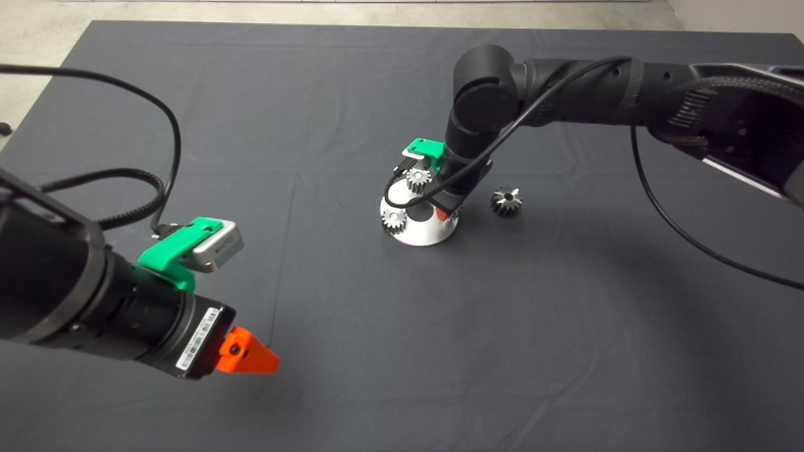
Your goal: Remove an incorrectly installed larger gear and replace it with the correct smaller gear
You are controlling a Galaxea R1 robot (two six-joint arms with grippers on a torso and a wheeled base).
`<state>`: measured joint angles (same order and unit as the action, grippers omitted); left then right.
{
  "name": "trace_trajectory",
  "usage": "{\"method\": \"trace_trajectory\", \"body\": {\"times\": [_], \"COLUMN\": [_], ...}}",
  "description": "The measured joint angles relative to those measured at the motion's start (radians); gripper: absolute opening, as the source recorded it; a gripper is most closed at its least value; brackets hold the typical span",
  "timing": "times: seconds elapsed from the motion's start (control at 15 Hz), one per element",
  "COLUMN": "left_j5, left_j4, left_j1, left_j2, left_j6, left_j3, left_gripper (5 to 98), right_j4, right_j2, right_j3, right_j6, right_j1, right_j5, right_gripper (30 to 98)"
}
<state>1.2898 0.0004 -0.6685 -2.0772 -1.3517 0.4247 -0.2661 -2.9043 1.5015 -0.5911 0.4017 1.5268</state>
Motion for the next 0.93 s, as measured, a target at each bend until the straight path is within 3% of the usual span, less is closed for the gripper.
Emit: {"method": "trace_trajectory", "body": {"times": [0.93], "left_j5": [0.000], "left_j4": [0.000], "left_j1": [0.000], "left_j2": [0.009], "left_j6": [0.000], "left_j3": [-0.002], "left_gripper": [98.2], "right_j4": [0.016], "right_j2": [-0.003], "right_j3": [-0.006], "right_j6": [0.000], "right_j1": [0.000], "right_j5": [0.000], "right_gripper": [39.5]}}
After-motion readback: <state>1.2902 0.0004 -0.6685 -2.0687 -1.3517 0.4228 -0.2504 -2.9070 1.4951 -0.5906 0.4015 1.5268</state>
